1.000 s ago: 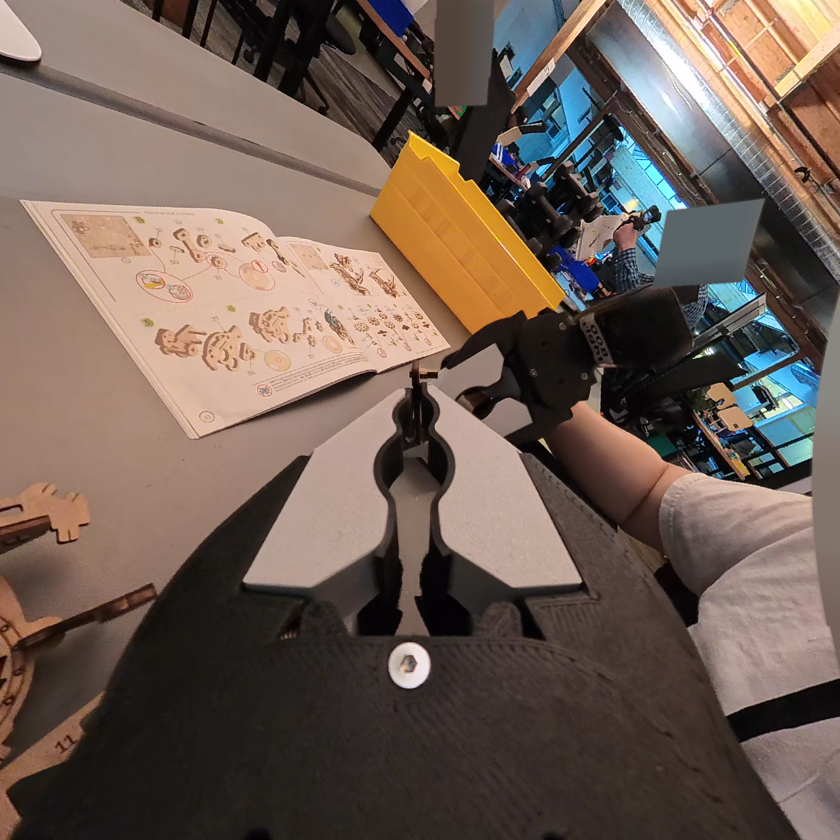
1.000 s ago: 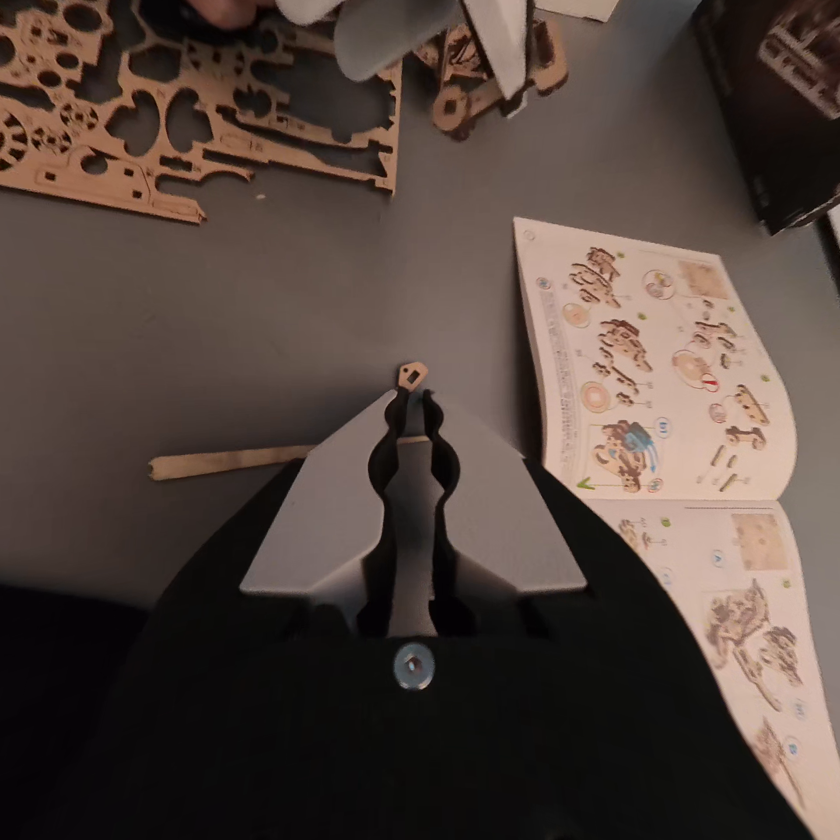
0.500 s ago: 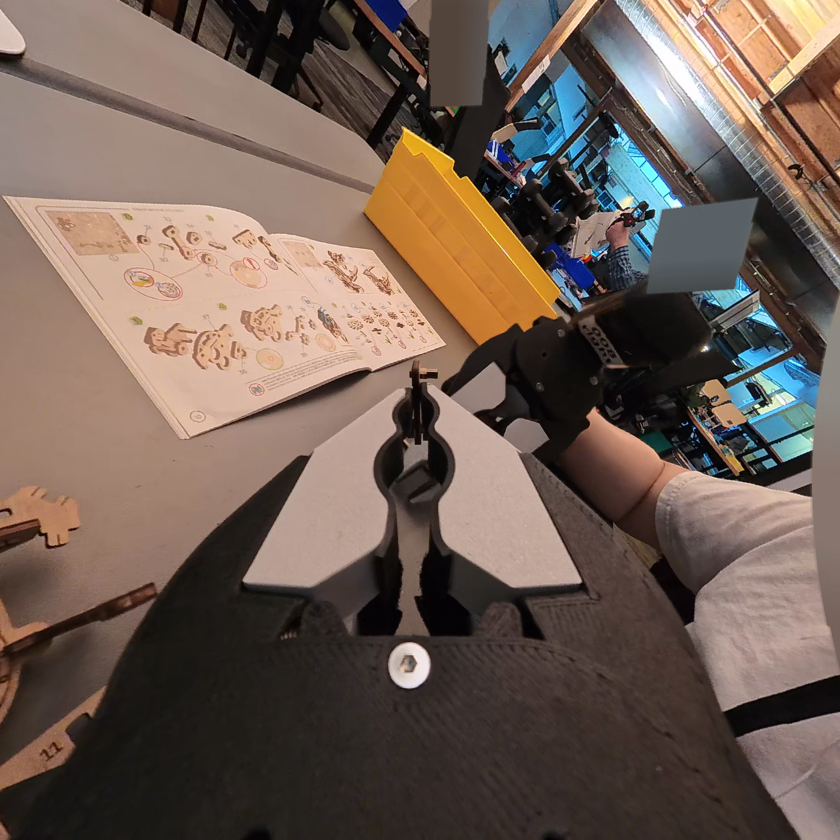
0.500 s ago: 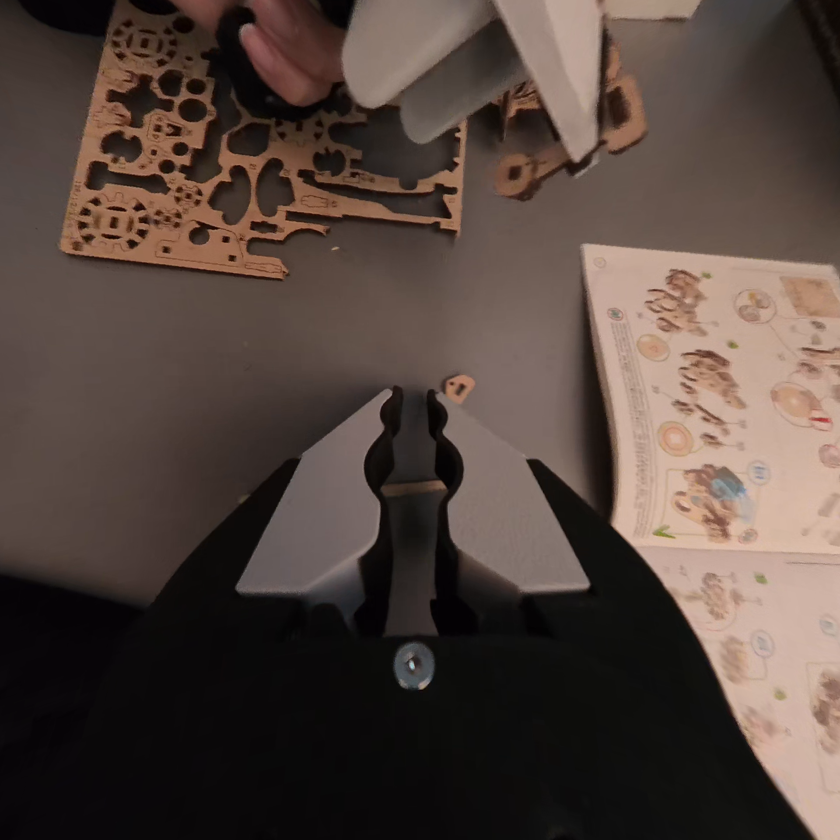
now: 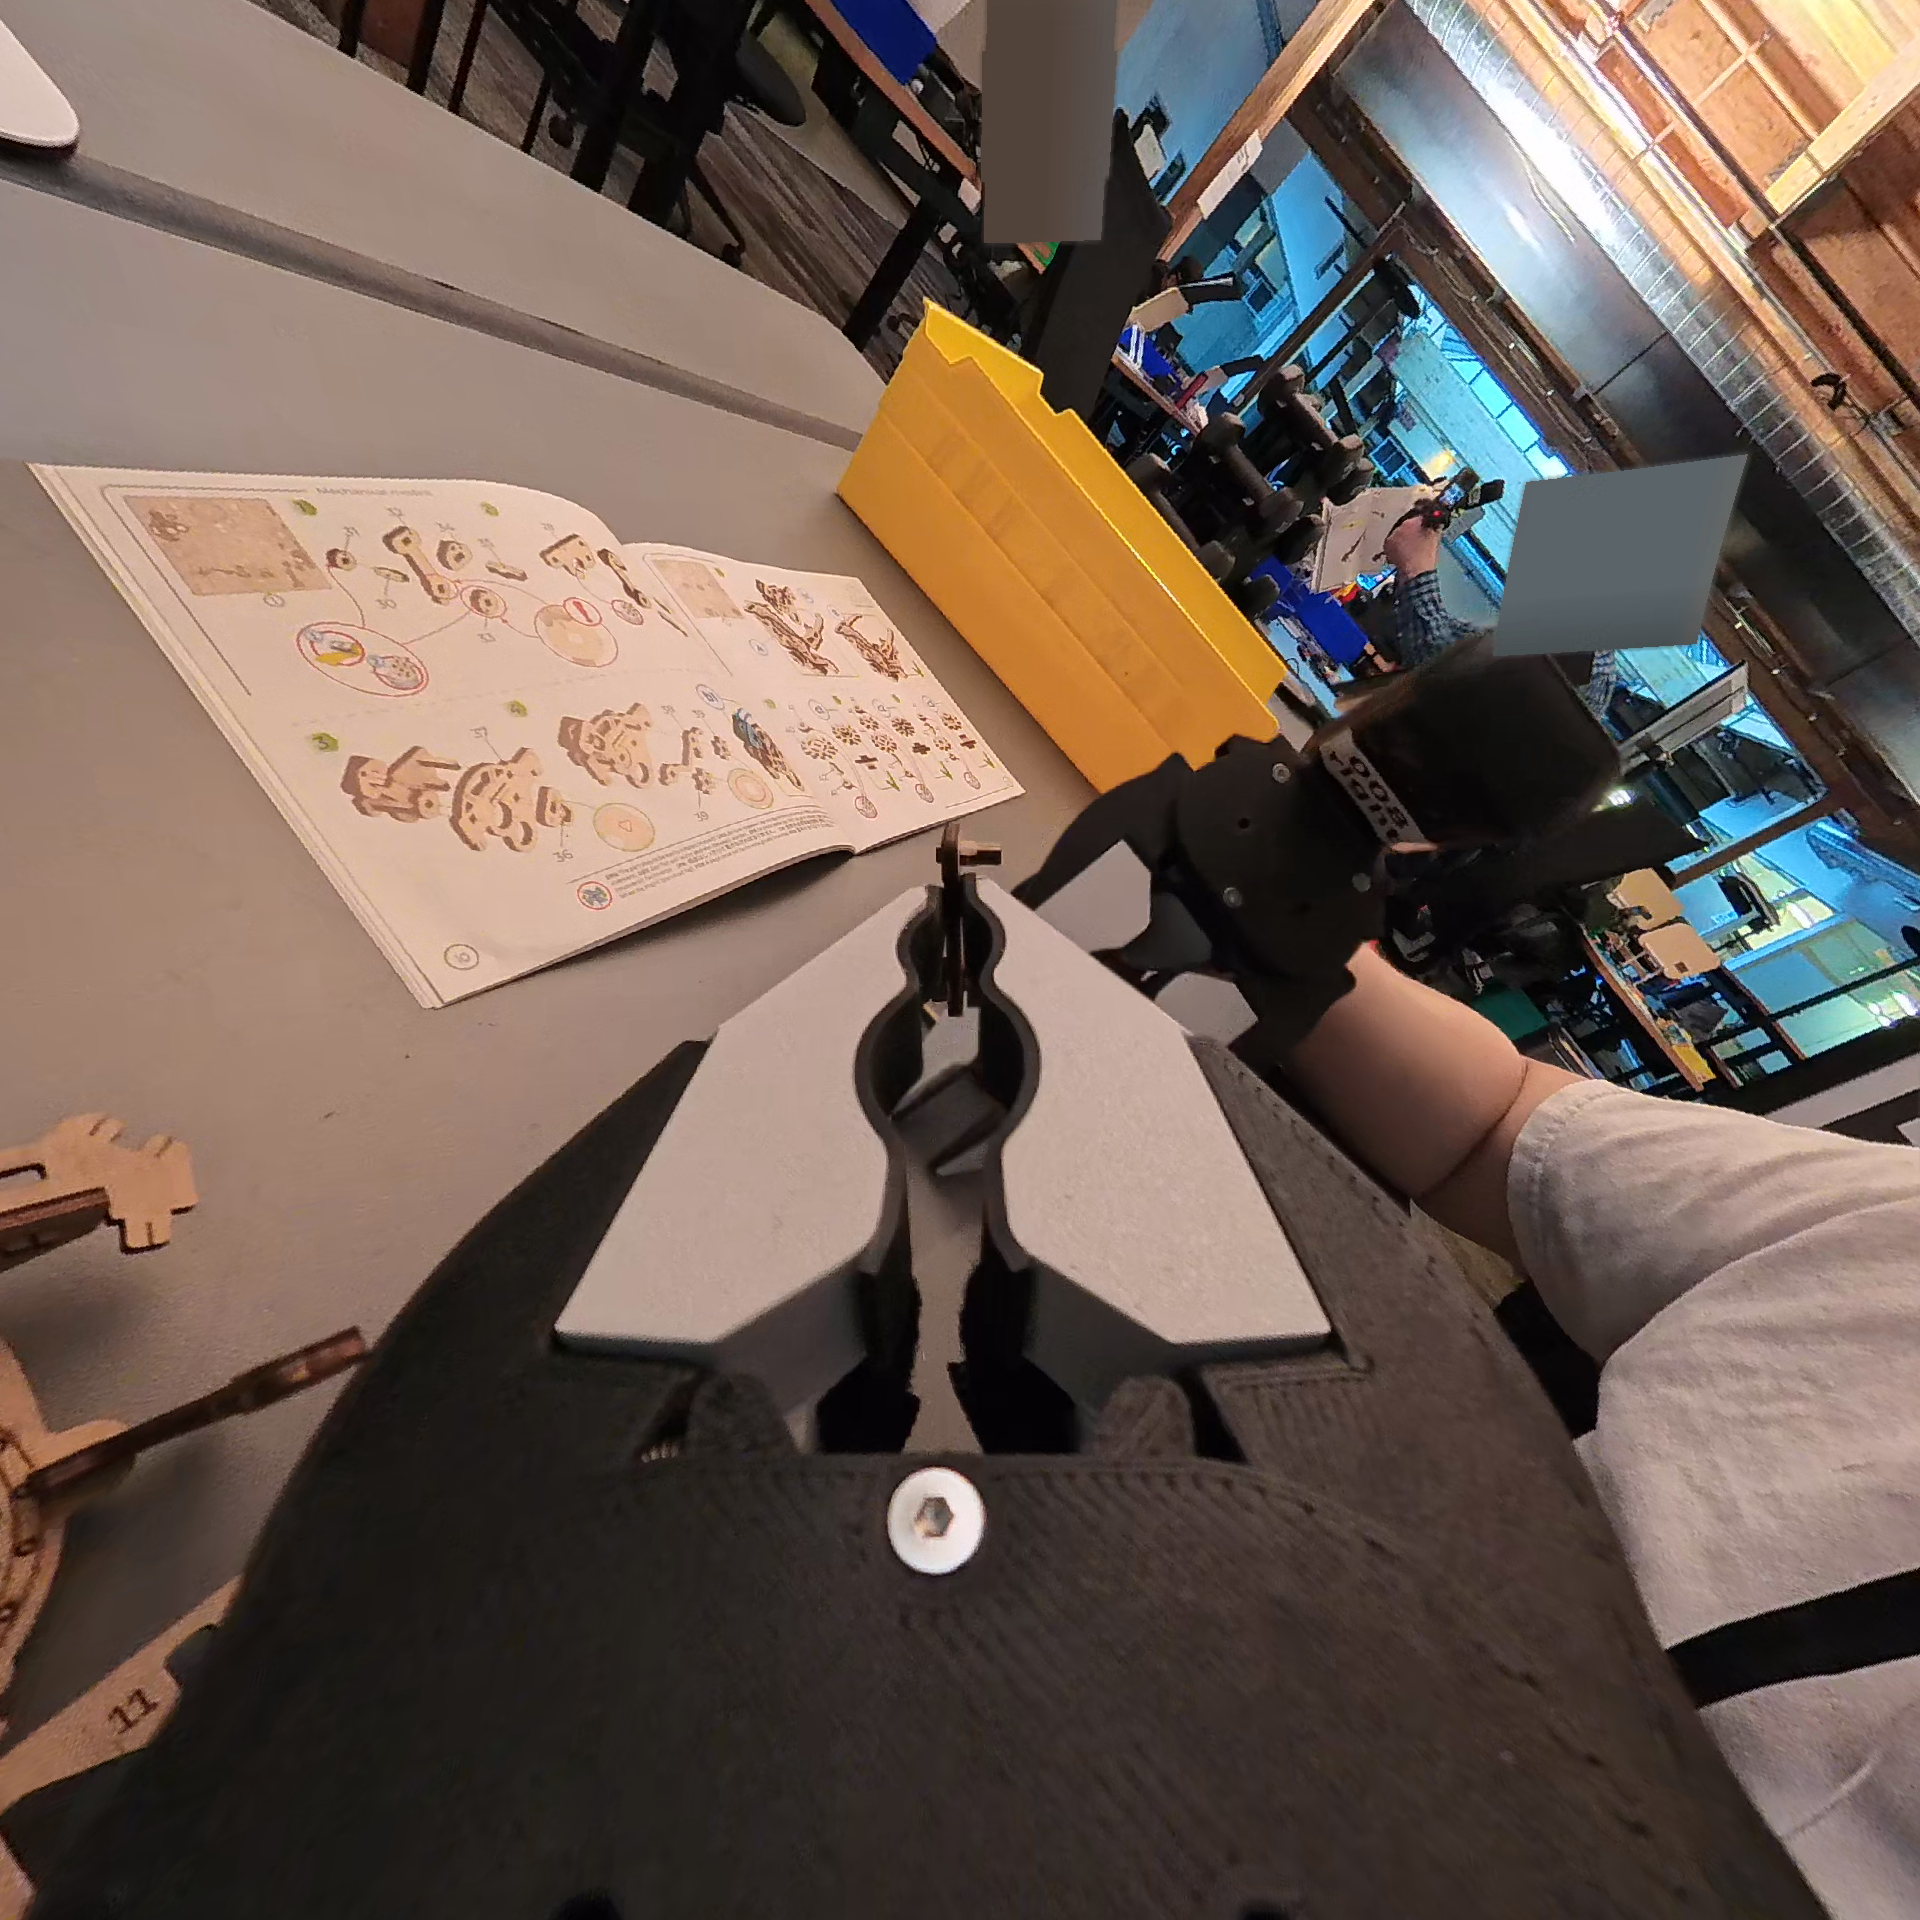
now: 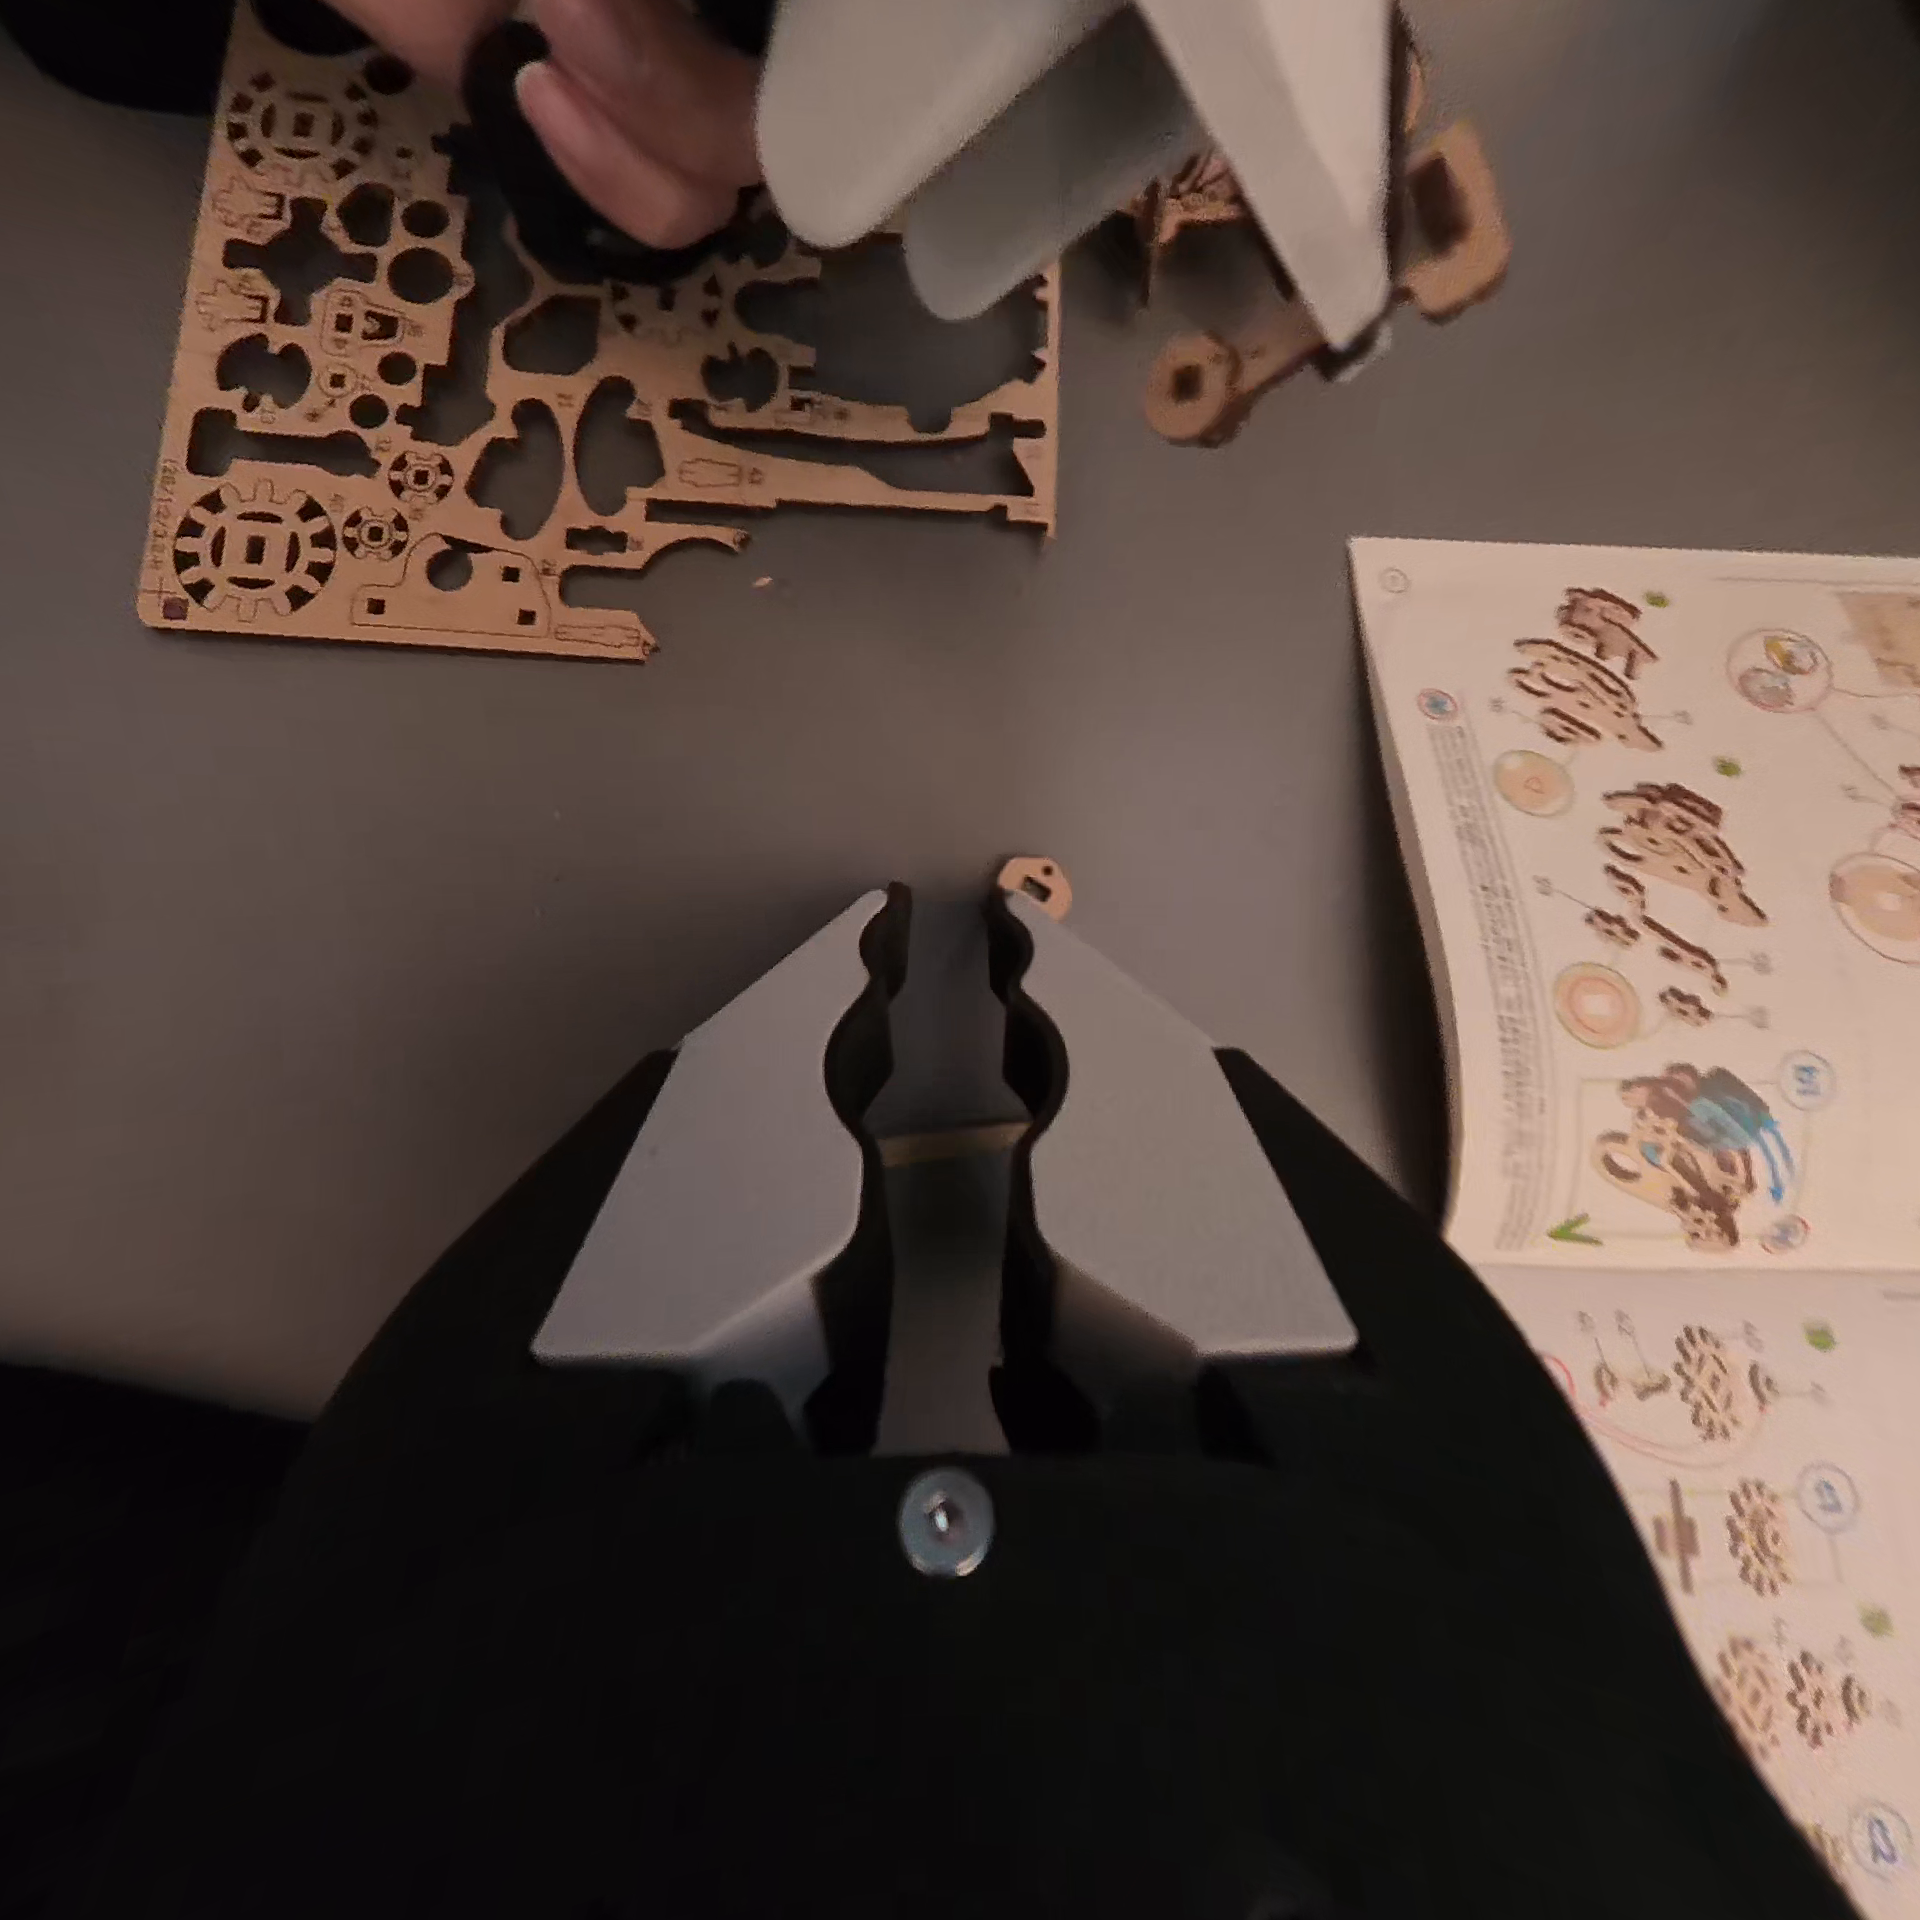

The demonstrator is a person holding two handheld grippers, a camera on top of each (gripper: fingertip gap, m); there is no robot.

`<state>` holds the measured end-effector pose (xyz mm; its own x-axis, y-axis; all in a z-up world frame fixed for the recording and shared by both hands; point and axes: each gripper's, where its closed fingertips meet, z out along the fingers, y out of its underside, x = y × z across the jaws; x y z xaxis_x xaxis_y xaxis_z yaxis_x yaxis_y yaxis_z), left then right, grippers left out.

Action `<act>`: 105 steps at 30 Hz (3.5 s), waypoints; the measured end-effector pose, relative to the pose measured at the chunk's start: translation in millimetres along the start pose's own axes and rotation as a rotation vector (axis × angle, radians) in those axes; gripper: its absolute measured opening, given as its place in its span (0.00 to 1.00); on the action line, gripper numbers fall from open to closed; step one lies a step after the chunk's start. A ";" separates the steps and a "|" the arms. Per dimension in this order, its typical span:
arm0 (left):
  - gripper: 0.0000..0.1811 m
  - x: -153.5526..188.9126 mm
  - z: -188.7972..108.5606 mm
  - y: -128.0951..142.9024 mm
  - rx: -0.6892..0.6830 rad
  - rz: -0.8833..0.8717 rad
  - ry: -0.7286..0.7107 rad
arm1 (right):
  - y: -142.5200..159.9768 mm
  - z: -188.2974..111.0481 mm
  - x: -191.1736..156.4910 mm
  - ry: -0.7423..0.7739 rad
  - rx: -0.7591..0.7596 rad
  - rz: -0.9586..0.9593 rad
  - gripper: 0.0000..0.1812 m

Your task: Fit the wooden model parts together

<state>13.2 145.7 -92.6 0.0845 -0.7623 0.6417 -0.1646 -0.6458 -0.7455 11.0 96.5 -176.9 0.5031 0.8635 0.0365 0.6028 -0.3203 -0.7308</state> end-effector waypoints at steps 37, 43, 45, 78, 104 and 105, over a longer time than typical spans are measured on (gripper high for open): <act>0.00 2.9 2.0 0.4 -0.002 0.024 -0.001 | -0.7 -0.9 17.4 -0.137 0.013 -0.288 0.11; 0.00 1.6 0.3 -2.5 0.007 0.030 -0.006 | -2.0 4.4 16.7 -0.251 -0.022 -0.309 0.05; 0.00 1.1 -0.5 -3.2 0.009 0.025 -0.004 | -1.6 4.0 16.8 -0.236 -0.006 -0.309 0.05; 0.00 8.5 0.3 -1.2 0.003 -0.053 0.049 | -95.8 -62.5 38.3 0.478 0.354 -0.556 0.05; 0.02 33.0 2.9 -4.7 -0.004 0.078 0.142 | -103.6 -66.7 37.1 0.431 0.362 -0.461 0.04; 0.02 31.8 3.0 -4.4 -0.008 0.079 0.135 | -102.3 -65.4 37.2 0.430 0.346 -0.466 0.04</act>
<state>19.5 124.2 -69.5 -0.0615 -0.7976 0.6000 -0.1731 -0.5835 -0.7935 8.6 135.9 -56.2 0.4836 0.6275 0.6102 0.6192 0.2474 -0.7452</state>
